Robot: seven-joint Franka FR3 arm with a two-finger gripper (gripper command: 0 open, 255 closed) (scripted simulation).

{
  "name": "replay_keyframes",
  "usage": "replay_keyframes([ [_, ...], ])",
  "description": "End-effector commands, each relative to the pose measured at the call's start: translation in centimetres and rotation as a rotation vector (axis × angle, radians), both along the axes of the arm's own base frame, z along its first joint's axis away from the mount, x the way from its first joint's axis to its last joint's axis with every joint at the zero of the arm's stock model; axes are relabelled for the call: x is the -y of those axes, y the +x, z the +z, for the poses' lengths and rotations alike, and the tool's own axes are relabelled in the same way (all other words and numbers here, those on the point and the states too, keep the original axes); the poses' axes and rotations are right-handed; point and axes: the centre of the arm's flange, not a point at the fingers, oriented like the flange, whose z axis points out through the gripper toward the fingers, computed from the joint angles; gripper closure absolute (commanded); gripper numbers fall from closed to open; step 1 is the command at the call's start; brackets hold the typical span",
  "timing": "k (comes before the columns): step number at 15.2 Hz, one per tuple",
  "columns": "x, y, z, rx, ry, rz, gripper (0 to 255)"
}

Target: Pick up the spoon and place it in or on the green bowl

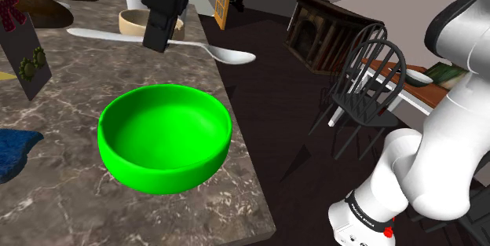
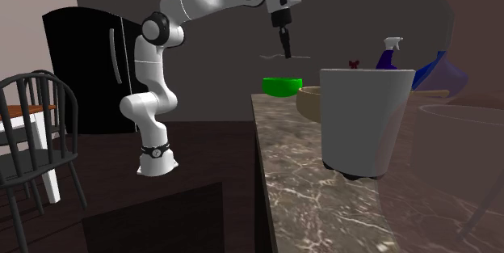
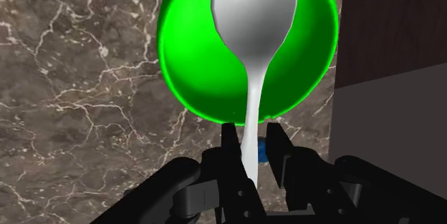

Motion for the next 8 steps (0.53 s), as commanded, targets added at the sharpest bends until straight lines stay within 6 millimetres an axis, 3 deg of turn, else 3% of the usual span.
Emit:
replay_keyframes([
  [1,-1.3,-2.6,0.4,0.000,0.000,-0.001,255],
  [8,-1.3,-2.6,-3.3,0.000,0.000,-0.001,255],
])
